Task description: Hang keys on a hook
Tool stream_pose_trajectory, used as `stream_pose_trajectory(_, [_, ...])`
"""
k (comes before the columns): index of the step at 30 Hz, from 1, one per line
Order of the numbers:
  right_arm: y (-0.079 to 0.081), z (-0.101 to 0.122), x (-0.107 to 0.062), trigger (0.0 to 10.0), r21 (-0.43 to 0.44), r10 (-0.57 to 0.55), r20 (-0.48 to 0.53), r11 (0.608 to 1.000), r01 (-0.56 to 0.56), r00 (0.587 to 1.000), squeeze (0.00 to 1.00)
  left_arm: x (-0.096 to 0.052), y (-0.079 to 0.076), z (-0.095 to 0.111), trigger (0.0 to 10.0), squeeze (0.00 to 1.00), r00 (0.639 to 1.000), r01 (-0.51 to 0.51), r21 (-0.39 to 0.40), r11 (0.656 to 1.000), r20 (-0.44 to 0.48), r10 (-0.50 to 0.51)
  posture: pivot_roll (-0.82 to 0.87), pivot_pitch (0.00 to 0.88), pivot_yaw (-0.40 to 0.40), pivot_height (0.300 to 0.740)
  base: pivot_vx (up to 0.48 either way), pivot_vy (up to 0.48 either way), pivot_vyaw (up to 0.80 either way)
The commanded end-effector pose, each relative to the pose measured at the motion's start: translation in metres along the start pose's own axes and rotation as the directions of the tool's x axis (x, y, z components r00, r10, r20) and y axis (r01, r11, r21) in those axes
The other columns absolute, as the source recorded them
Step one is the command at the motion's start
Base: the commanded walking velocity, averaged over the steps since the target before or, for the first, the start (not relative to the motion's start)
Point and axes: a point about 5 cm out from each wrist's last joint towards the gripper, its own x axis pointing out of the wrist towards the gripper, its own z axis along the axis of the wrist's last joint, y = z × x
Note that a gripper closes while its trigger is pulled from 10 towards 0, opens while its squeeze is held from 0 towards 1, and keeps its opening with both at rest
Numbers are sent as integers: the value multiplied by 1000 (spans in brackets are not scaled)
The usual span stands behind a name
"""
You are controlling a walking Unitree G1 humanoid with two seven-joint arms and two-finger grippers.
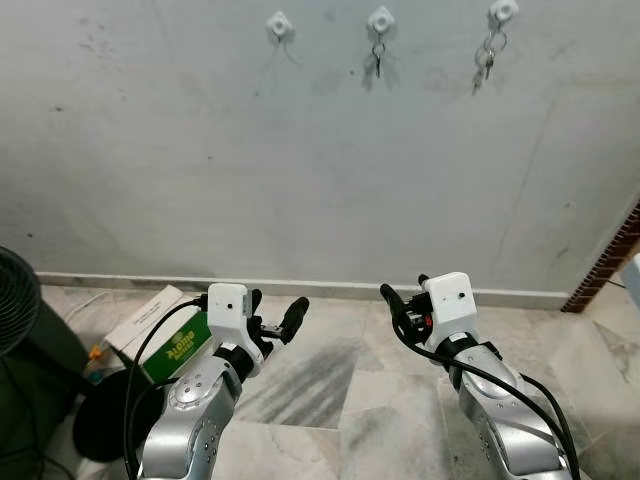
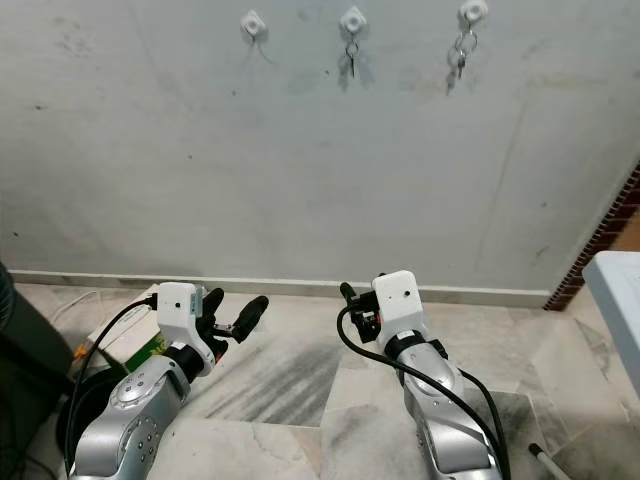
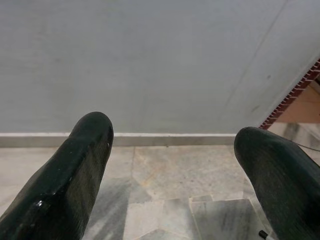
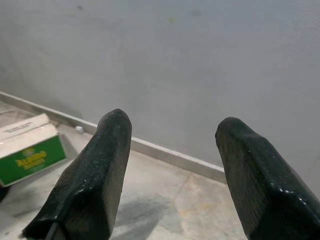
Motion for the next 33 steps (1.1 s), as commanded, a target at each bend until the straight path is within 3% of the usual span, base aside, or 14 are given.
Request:
stream_pose_trajectory(1, [3, 0, 1, 10000, 1, 10, -1, 1000, -10, 1000, 0, 0, 5, 1, 10000, 0, 1000, -16, 7, 1000, 2, 16, -91, 0, 100, 740, 0, 0, -769])
stream_pose_trajectory(21, [4, -1, 1, 10000, 14, 4, 1, 1000, -4, 1000, 0, 1, 9, 5, 10000, 0, 1000, -25, 4, 1000, 8, 25, -88, 0, 104, 740, 0, 0, -768])
stream_pose_trajectory(33, [5, 0, 2, 10000, 16, 7, 7, 1000, -7, 1000, 0, 1, 11, 7, 10000, 0, 1000, -28, 13, 1000, 9, 28, -82, 0, 106, 740, 0, 370, 0])
